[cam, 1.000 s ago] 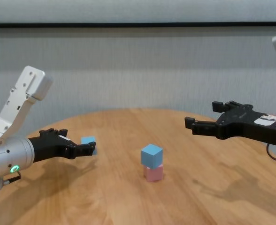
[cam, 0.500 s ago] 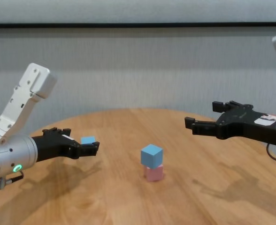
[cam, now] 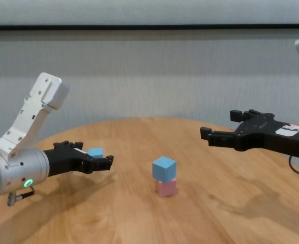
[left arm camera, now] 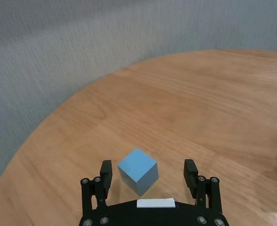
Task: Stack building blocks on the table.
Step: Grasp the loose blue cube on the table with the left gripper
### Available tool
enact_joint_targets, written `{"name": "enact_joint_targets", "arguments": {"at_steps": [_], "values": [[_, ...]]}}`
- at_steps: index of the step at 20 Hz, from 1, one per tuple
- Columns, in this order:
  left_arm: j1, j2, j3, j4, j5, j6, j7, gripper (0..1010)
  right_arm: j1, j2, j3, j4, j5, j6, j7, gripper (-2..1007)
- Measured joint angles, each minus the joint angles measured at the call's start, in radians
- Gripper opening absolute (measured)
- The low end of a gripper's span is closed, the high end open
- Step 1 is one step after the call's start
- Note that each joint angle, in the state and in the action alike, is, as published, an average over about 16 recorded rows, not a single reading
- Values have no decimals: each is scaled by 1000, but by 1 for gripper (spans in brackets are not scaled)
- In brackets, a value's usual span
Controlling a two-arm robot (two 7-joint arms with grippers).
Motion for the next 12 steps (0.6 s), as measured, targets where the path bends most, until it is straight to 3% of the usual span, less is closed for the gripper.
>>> {"name": "enact_joint_targets", "arguments": {"at_steps": [12], "values": [[-113, -44, -14, 237, 15, -110, -13, 1000, 0, 0, 0, 0, 0, 0, 0, 1005]]}}
